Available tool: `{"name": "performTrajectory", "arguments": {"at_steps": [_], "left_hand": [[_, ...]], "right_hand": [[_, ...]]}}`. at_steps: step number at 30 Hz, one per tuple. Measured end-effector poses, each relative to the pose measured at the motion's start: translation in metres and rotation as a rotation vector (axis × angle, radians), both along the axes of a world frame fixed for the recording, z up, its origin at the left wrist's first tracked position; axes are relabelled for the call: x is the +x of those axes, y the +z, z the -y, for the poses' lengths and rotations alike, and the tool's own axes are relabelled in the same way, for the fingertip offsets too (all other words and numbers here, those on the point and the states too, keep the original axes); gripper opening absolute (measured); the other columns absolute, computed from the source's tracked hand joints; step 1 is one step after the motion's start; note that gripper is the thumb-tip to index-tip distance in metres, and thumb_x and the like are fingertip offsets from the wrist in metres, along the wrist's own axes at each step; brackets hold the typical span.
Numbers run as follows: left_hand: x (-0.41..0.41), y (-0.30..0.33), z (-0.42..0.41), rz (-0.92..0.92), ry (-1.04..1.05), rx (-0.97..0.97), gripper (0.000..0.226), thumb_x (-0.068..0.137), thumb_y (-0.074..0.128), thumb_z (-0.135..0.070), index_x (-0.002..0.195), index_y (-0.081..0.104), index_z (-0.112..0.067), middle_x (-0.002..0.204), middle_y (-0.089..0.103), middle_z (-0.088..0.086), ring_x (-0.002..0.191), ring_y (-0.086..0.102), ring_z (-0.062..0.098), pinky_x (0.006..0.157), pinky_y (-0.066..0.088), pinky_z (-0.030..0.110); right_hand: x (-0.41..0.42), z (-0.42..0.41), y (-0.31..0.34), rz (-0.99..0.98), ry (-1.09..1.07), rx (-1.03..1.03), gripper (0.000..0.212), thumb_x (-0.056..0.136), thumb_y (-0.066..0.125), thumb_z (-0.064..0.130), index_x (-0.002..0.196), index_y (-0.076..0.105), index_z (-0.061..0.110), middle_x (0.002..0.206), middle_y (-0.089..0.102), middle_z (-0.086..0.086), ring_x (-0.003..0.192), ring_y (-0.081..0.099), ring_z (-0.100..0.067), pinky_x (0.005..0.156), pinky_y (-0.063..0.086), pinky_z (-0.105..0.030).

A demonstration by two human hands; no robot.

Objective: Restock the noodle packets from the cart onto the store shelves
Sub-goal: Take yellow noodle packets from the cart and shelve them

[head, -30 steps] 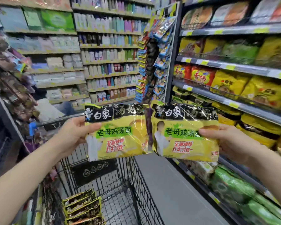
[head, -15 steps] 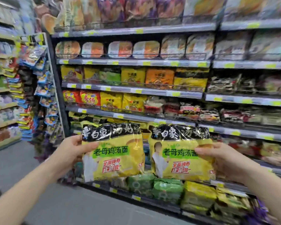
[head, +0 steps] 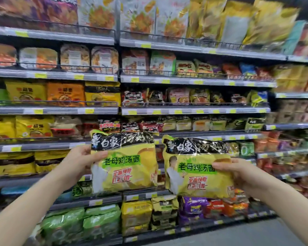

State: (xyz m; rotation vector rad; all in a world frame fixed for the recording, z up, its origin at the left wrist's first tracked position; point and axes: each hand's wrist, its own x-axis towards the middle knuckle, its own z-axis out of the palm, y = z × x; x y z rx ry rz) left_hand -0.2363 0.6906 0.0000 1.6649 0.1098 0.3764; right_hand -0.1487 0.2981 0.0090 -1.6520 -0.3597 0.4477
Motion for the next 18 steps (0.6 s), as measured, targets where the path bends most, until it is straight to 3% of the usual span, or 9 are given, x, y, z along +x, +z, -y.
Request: {"name": "performTrajectory", "arguments": {"at_steps": [4, 6, 8, 11, 13, 15, 18], "left_hand": [[0.049, -0.006, 0.057, -0.013, -0.116, 0.009, 0.090, 0.026, 0.088, -0.058, 0.095, 0.063, -0.007, 0.078, 0.049, 0.011, 0.063, 0.045, 0.023, 0.056, 0.039, 0.032], [0.071, -0.004, 0.089, -0.008, -0.168, -0.002, 0.068, 0.043, 0.088, -0.048, 0.090, 0.062, -0.005, 0.067, 0.052, 0.010, 0.054, 0.050, 0.019, 0.050, 0.040, 0.024], [0.091, -0.002, 0.115, -0.018, -0.213, -0.003, 0.053, 0.055, 0.085, -0.038, 0.087, 0.060, -0.003, 0.059, 0.046, 0.006, 0.041, 0.041, 0.011, 0.038, 0.033, 0.017], [0.125, -0.005, 0.141, -0.021, -0.242, 0.045, 0.076, 0.037, 0.086, -0.054, 0.090, 0.062, -0.005, 0.080, 0.052, 0.011, 0.066, 0.045, 0.022, 0.052, 0.034, 0.024], [0.147, -0.006, 0.158, -0.029, -0.265, 0.042, 0.076, 0.030, 0.087, -0.059, 0.085, 0.067, -0.011, 0.089, 0.050, 0.012, 0.077, 0.041, 0.026, 0.055, 0.030, 0.031], [0.172, -0.005, 0.177, -0.051, -0.282, 0.031, 0.067, 0.024, 0.087, -0.060, 0.071, 0.068, -0.018, 0.078, 0.047, 0.013, 0.068, 0.038, 0.026, 0.049, 0.029, 0.027], [0.211, -0.007, 0.206, -0.027, -0.307, 0.022, 0.077, 0.016, 0.087, -0.060, 0.071, 0.054, -0.017, 0.067, 0.040, 0.009, 0.059, 0.033, 0.017, 0.042, 0.026, 0.023]], "right_hand": [[0.013, 0.063, -0.009, -0.022, -0.094, 0.046, 0.095, 0.018, 0.096, 0.034, 0.102, 0.068, 0.000, 0.102, 0.072, -0.018, 0.087, 0.072, -0.031, 0.065, 0.061, -0.036], [0.020, 0.092, -0.015, -0.033, -0.144, 0.054, 0.098, 0.016, 0.096, 0.039, 0.103, 0.069, 0.002, 0.104, 0.072, -0.017, 0.094, 0.070, -0.033, 0.082, 0.057, -0.046], [0.027, 0.118, -0.020, -0.032, -0.189, 0.062, 0.096, 0.016, 0.096, 0.040, 0.101, 0.070, 0.004, 0.103, 0.073, -0.016, 0.097, 0.069, -0.035, 0.091, 0.051, -0.051], [0.041, 0.152, -0.025, -0.019, -0.258, 0.066, 0.101, 0.013, 0.095, 0.042, 0.103, 0.069, 0.003, 0.102, 0.073, -0.015, 0.094, 0.070, -0.032, 0.084, 0.056, -0.046], [0.051, 0.171, -0.028, -0.014, -0.288, 0.073, 0.102, 0.013, 0.095, 0.043, 0.103, 0.069, 0.004, 0.102, 0.073, -0.014, 0.092, 0.071, -0.030, 0.076, 0.059, -0.041], [0.063, 0.188, -0.032, -0.019, -0.311, 0.084, 0.097, 0.013, 0.095, 0.044, 0.100, 0.071, 0.007, 0.100, 0.074, -0.013, 0.088, 0.072, -0.029, 0.068, 0.059, -0.038], [0.086, 0.211, -0.037, -0.017, -0.341, 0.099, 0.095, 0.012, 0.094, 0.043, 0.097, 0.072, 0.007, 0.098, 0.074, -0.013, 0.085, 0.073, -0.029, 0.063, 0.060, -0.037]]}}
